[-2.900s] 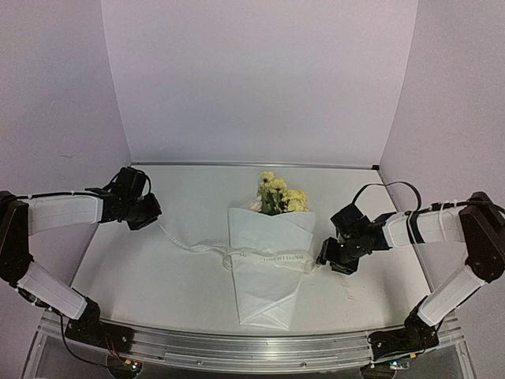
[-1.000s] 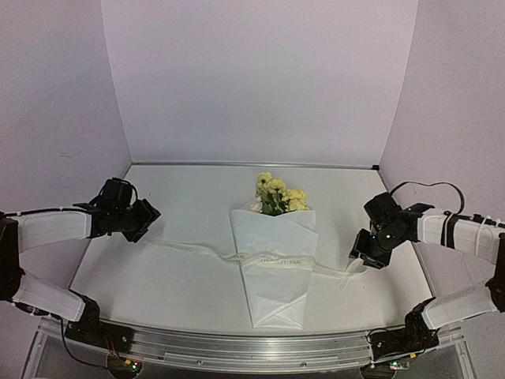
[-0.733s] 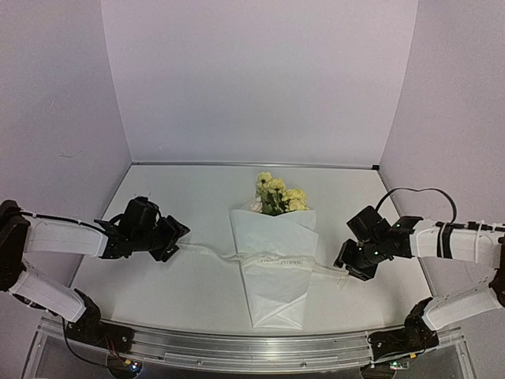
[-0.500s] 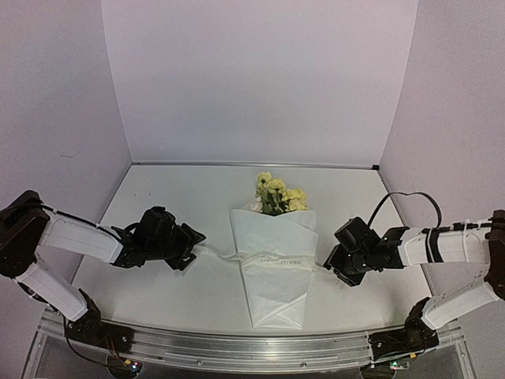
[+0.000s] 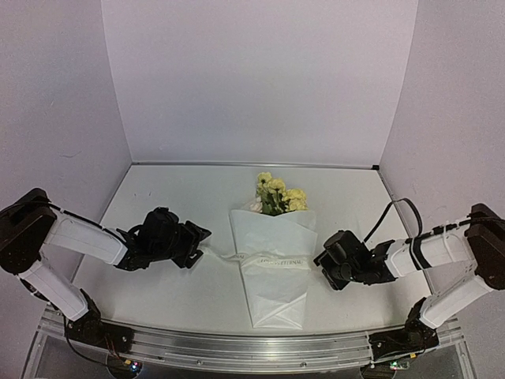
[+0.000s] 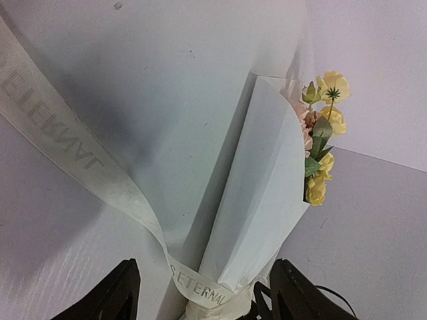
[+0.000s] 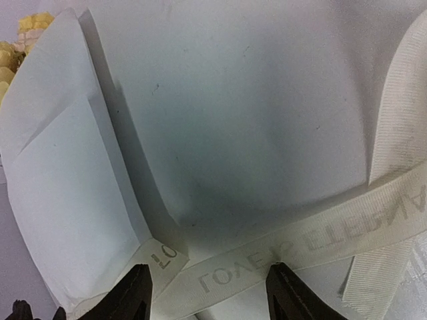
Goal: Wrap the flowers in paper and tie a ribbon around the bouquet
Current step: Tie the ribbon around the folded bouquet.
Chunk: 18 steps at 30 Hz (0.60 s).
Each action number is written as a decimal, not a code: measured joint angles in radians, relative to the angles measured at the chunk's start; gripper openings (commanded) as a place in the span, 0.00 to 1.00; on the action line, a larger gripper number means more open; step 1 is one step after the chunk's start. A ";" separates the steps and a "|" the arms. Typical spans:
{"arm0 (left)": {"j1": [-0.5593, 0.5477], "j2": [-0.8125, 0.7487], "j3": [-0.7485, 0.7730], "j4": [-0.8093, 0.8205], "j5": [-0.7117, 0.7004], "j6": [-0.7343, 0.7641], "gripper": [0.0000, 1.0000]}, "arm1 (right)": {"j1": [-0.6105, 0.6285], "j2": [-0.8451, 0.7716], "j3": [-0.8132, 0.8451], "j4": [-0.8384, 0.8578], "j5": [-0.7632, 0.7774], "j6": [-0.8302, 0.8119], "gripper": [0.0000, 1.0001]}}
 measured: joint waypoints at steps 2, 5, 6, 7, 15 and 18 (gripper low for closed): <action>-0.010 0.012 0.000 0.008 0.000 -0.002 0.69 | 0.010 0.003 -0.006 0.023 0.011 0.024 0.61; -0.024 0.025 0.000 0.012 0.001 -0.006 0.69 | 0.024 -0.005 -0.019 0.035 0.027 0.042 0.61; -0.028 0.028 0.000 0.014 0.001 -0.007 0.69 | 0.027 -0.015 -0.025 0.031 0.031 0.043 0.62; -0.031 0.031 0.000 0.018 0.002 -0.010 0.69 | 0.028 -0.027 -0.031 0.022 0.034 0.043 0.62; -0.086 0.082 0.000 0.086 0.007 -0.080 0.69 | 0.032 -0.161 -0.043 -0.065 0.069 0.011 0.62; -0.116 0.119 0.001 0.123 0.008 -0.120 0.68 | 0.033 -0.197 -0.052 -0.083 0.082 0.002 0.62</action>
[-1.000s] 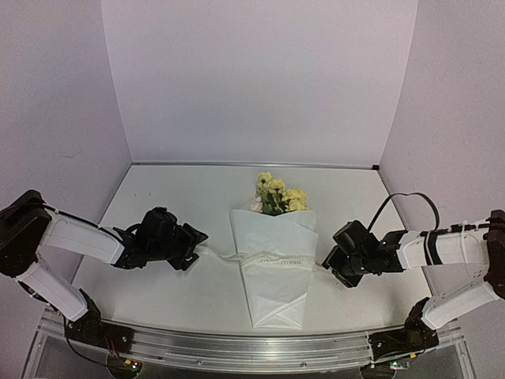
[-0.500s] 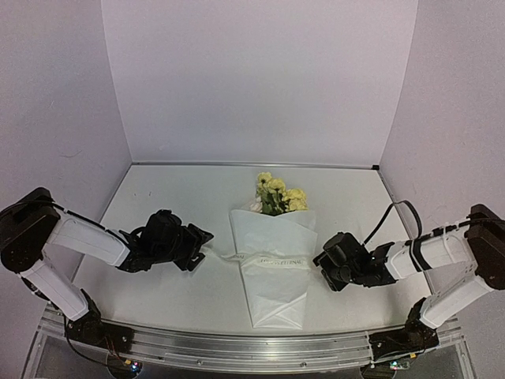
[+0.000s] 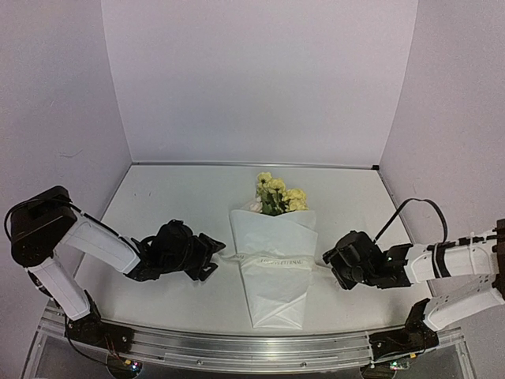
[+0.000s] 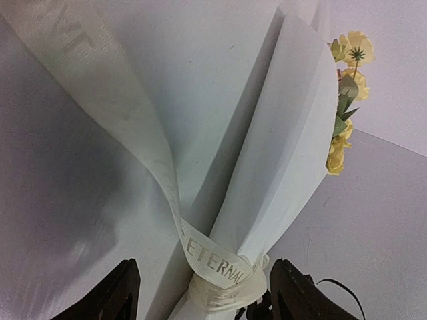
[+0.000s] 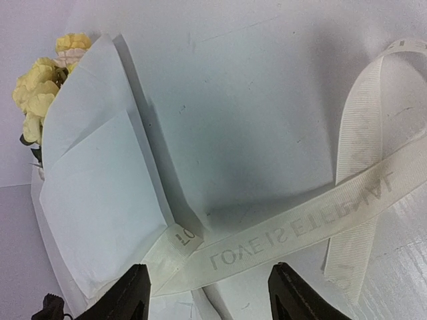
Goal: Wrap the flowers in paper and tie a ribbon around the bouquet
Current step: Tie the ribbon around the folded bouquet.
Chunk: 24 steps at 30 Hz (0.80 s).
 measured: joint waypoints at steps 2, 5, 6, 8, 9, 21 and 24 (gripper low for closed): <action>-0.019 0.032 0.004 0.029 0.000 -0.021 0.65 | 0.000 -0.015 -0.011 -0.011 0.002 -0.002 0.62; -0.036 0.092 0.019 0.076 0.002 -0.051 0.59 | 0.000 -0.025 -0.028 -0.028 0.002 -0.002 0.62; -0.038 0.109 0.024 0.091 0.002 -0.059 0.54 | 0.000 -0.028 -0.031 -0.033 0.002 -0.002 0.62; -0.040 0.138 0.032 0.126 0.000 -0.075 0.43 | 0.000 -0.031 -0.034 -0.038 0.001 -0.001 0.62; -0.040 0.149 0.034 0.142 -0.001 -0.083 0.36 | 0.000 -0.032 -0.034 -0.038 0.001 0.001 0.62; -0.022 0.189 0.034 0.210 -0.018 -0.026 0.00 | 0.045 0.105 -0.042 0.131 -0.003 0.116 0.63; -0.019 0.190 0.034 0.210 -0.017 -0.002 0.00 | 0.063 0.144 -0.043 0.196 0.009 0.154 0.65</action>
